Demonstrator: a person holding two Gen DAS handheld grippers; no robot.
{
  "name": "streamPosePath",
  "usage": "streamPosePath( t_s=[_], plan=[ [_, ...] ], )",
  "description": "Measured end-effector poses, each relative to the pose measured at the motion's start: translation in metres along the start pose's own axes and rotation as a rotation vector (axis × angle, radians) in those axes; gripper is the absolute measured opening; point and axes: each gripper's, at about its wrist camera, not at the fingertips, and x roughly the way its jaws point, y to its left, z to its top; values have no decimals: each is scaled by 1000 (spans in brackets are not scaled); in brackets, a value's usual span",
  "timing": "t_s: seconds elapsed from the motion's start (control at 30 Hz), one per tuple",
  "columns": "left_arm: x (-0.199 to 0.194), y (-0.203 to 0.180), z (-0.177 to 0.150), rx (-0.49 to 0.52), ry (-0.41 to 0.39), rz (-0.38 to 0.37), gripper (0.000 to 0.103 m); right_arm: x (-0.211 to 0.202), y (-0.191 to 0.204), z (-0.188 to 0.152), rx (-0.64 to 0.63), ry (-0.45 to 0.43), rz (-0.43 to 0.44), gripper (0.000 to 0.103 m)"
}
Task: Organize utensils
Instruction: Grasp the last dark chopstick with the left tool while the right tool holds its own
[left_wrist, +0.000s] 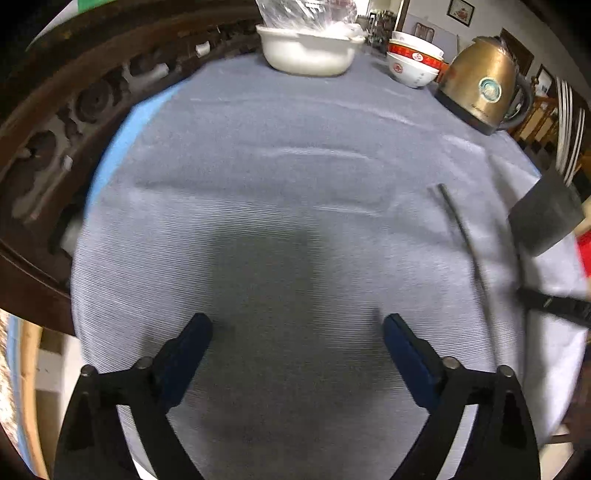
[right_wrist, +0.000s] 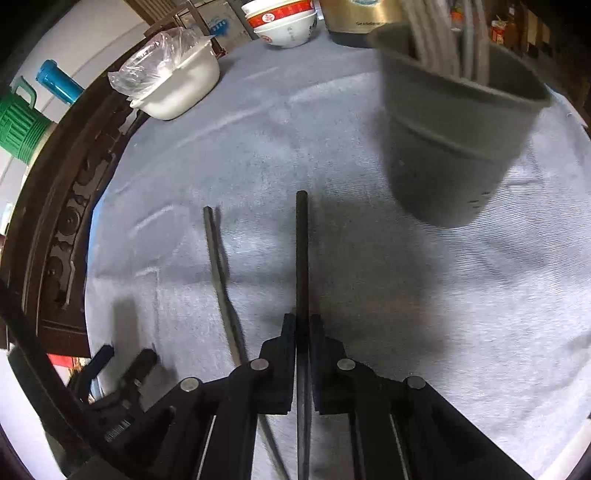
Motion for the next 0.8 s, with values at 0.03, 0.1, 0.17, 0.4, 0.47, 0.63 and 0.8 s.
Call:
streamPosePath(
  t_s=[0.03, 0.1, 0.17, 0.4, 0.47, 0.63, 0.8],
  plan=[
    [-2, -3, 4, -16, 18, -23, 93, 1, -4, -2, -18, 18, -10, 7],
    [-5, -15, 15, -40, 61, -73, 93, 0, -13, -3, -36, 45, -29, 7],
    [-8, -30, 25, -56, 97, -148, 93, -2, -22, -4, -40, 57, -23, 7],
    [13, -91, 51, -90, 267, -202, 71, -6, -42, -8, -35, 59, 27, 7],
    [22, -99, 54, -102, 308, -188, 63, -7, -45, -10, -32, 55, 44, 7],
    [39, -114, 57, -78, 372, -143, 14, -10, -54, -13, -26, 49, 85, 8],
    [50, -122, 62, 63, 441, -111, 6, -9, -55, -11, -38, 57, 103, 8]
  ],
)
